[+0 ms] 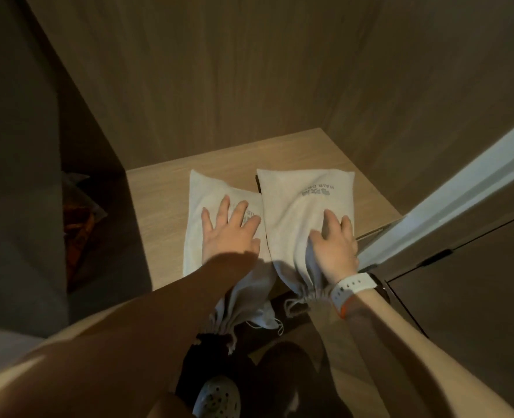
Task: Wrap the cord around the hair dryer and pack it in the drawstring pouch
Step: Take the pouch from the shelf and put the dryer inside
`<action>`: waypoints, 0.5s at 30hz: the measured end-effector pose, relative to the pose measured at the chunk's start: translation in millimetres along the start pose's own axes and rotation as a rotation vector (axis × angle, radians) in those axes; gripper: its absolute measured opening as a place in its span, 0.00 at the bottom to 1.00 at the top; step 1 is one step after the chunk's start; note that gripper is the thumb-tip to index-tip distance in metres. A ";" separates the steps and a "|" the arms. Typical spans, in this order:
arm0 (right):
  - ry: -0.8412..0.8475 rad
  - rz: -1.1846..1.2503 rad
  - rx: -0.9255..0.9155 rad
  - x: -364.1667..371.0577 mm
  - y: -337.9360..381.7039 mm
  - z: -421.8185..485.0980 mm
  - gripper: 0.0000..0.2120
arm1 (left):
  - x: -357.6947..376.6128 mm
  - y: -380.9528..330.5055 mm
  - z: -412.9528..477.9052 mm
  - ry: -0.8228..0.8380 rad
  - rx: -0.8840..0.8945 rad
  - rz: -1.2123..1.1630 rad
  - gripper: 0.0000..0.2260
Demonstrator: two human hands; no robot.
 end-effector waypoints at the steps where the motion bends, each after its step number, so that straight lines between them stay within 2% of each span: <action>1: -0.013 -0.027 0.007 4.1 -0.1 -3.5 0.28 | 2.6 3.0 -3.9 0.028 -0.018 -0.002 0.21; 5: -0.015 -0.177 -0.010 21.6 -0.9 -6.6 0.37 | 13.1 8.5 -6.7 0.071 -0.044 0.010 0.24; 11: 0.047 -0.135 -0.040 23.3 -5.2 13.8 0.35 | 17.3 11.9 10.4 -0.034 -0.063 0.015 0.21; 15: 0.023 -0.130 -0.057 21.3 3.2 42.4 0.36 | 16.8 13.8 35.4 -0.050 -0.117 -0.019 0.21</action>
Point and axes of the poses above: each hand's wrist, its own z-axis towards the middle knuckle, its own x-axis out of the palm, y = z × x, the point moved 4 cm from there along z, towards the middle knuckle, and after that the axes turned 10 degrees about x, right-handed, at the moved point
